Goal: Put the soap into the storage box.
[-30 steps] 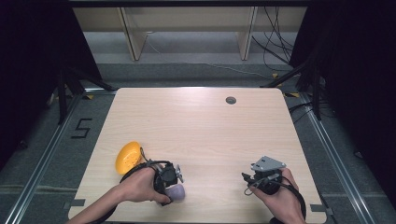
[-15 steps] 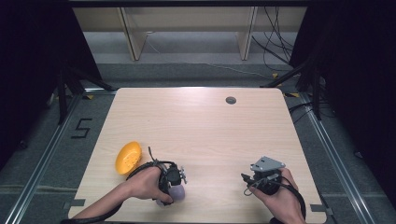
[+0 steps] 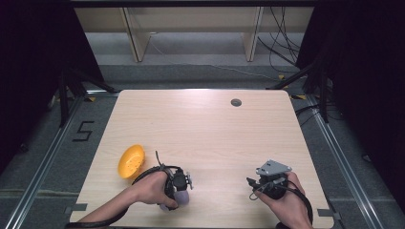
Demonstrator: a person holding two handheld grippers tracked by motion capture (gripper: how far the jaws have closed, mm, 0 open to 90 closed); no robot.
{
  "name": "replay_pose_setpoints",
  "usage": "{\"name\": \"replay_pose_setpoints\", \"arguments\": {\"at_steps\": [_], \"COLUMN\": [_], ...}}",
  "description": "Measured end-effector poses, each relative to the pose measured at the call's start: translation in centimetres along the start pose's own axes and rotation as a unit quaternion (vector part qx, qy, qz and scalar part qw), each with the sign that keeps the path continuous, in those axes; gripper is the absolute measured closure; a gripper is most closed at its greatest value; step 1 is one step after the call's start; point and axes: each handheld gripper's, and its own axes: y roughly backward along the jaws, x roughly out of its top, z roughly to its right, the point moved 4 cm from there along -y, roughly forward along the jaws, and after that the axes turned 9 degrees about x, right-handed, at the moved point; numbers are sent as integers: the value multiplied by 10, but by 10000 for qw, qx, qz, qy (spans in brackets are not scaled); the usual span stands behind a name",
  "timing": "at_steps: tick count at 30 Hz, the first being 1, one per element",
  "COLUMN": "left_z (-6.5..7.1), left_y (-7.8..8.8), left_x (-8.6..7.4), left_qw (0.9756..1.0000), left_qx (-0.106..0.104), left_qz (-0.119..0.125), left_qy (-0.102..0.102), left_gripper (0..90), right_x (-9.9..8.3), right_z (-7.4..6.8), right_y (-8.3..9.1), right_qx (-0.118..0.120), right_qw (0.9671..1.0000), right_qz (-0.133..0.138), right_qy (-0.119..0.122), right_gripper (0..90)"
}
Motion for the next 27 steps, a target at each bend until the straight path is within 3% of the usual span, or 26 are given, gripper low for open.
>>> {"name": "replay_pose_setpoints", "arguments": {"at_steps": [3, 7, 11, 12, 14, 21, 23, 24, 27], "left_z": [0, 0, -1, 1, 0, 1, -1, -1, -3], "left_y": [0, 0, 1, 2, 2, 1, 2, 1, 1], "left_x": [0, -1, -2, -3, -3, -3, -3, -4, -6], "left_qw": [10000, 9995, 9991, 9984, 9984, 9968, 9966, 9939, 9924], "left_qx": [6, 52, 178, 166, 224, 232, 258, 175, 46], "left_qz": [-20, 35, 97, 106, 114, 55, 55, 76, 94], "left_qy": [41, 317, 360, 523, 498, 767, 776, 1083, 1225], "left_gripper": [465, 470, 473, 474, 474, 477, 478, 478, 478], "right_x": [0, 0, 0, 0, 0, 1, 0, 0, 0], "right_z": [0, 0, 0, 0, -1, 1, -1, 0, -1], "right_y": [0, 0, 0, 0, 0, 0, 0, 0, 0], "right_qx": [2, 11, 7, 12, 14, -2, 23, 20, 27], "right_qw": [10000, 10000, 10000, 10000, 10000, 9999, 10000, 10000, 10000], "right_qz": [-3, -1, 0, -2, -2, 36, 0, 5, 3], "right_qy": [-3, 7, 3, -3, -5, 94, 4, 13, 7], "right_gripper": [512, 511, 511, 511, 510, 510, 509, 510, 509]}}
